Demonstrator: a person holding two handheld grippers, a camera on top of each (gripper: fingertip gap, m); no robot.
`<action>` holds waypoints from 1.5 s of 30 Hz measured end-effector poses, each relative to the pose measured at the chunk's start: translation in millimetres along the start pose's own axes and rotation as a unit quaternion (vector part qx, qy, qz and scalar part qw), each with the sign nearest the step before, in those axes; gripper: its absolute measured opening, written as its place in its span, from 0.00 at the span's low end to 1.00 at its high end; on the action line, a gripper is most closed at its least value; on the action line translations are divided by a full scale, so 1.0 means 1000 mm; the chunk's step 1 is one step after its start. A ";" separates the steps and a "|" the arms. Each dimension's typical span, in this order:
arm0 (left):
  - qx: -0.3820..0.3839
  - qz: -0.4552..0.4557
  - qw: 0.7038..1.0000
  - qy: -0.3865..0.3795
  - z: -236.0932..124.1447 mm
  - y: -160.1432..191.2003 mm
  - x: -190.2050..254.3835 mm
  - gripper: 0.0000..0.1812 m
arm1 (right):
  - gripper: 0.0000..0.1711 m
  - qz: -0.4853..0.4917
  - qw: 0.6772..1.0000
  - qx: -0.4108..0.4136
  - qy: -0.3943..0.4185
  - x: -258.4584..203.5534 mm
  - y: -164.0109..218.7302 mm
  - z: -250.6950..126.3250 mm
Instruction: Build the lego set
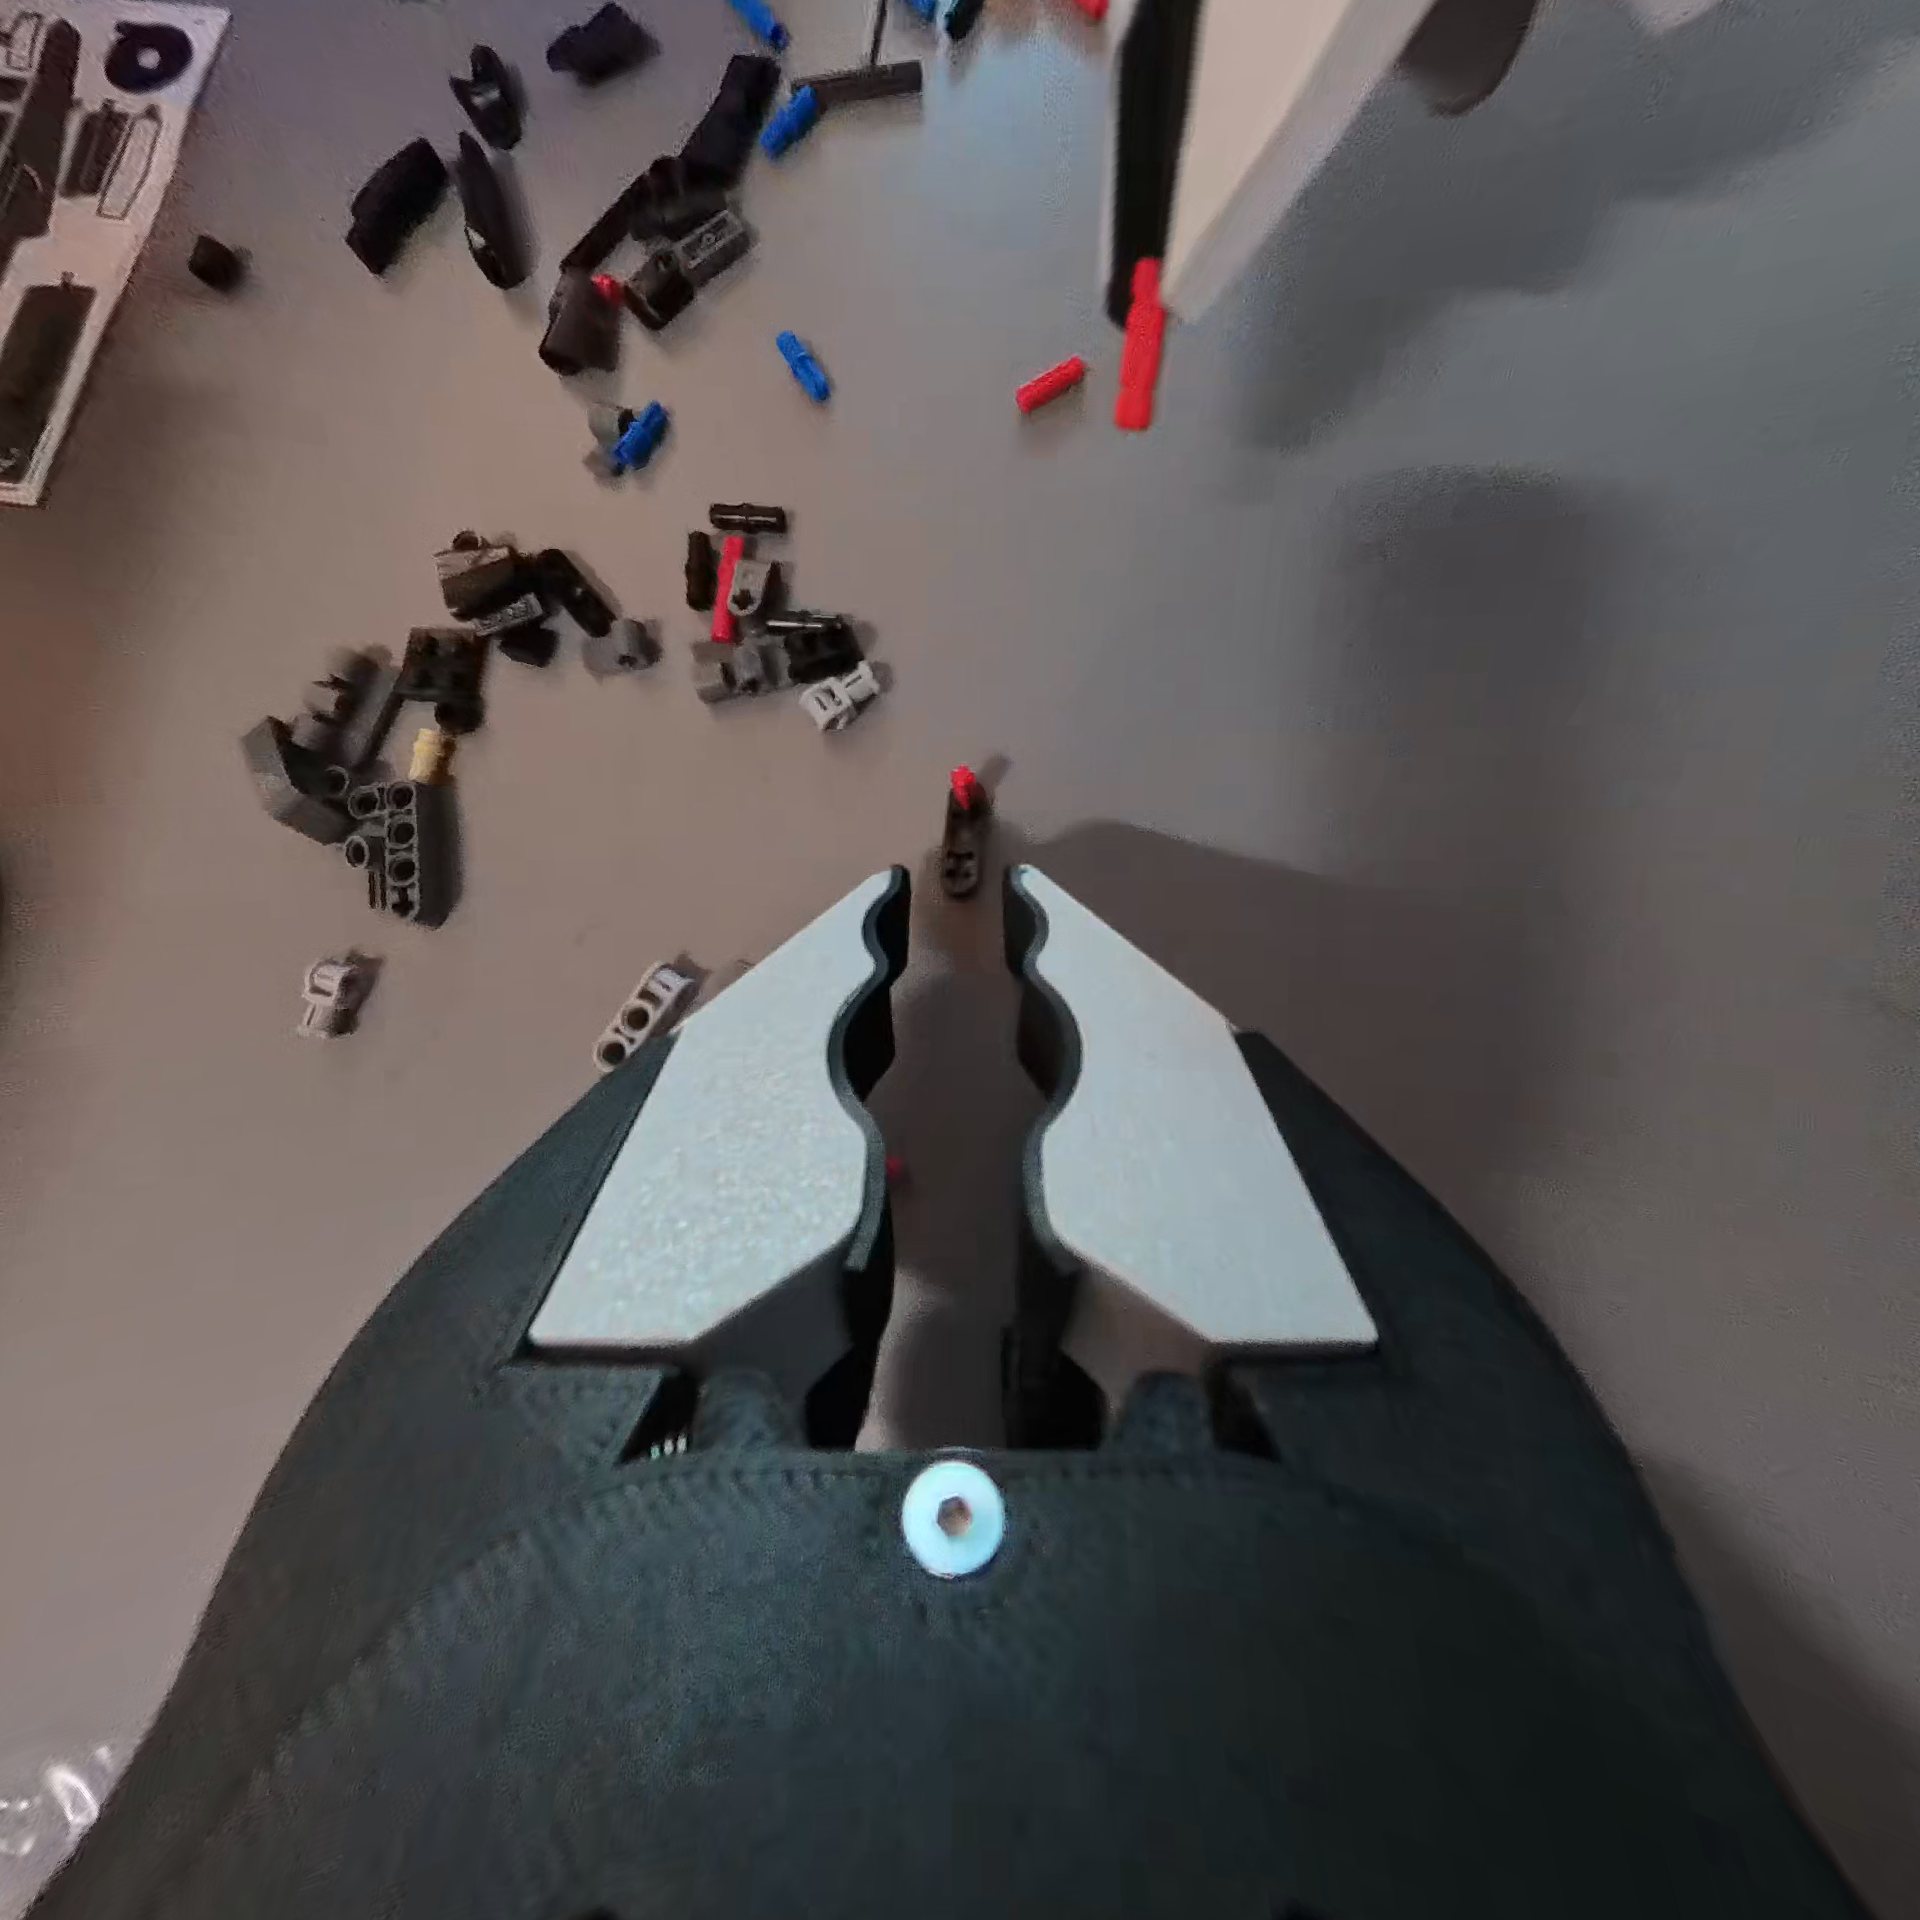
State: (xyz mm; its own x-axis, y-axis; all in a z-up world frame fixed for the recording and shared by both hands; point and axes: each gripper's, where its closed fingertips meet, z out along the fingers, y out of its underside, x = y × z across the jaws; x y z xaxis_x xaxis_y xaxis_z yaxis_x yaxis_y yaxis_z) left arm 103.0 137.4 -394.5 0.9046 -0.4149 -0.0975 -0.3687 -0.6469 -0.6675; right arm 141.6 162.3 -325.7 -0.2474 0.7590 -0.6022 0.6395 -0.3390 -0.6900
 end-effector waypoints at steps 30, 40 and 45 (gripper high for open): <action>-0.012 0.162 0.986 0.042 0.009 -0.019 0.006 0.17 | 0.01 -0.074 0.996 -0.039 0.029 0.009 0.027 0.001; -0.022 0.147 0.986 0.073 0.019 -0.017 0.011 0.10 | 0.01 -0.084 0.994 -0.039 0.050 0.011 0.031 0.004; -0.015 0.101 0.995 0.016 0.017 -0.019 0.011 0.12 | 0.01 -0.097 0.992 -0.040 0.066 0.014 0.029 0.008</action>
State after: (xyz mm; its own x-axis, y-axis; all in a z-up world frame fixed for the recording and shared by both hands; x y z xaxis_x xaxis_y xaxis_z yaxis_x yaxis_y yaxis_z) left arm 123.4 156.3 -395.3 0.8038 -0.5588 -0.2040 -0.5496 -0.5664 -0.6141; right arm 150.6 158.7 -356.9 -0.2781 0.8737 -0.3991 0.6464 -0.1371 -0.7506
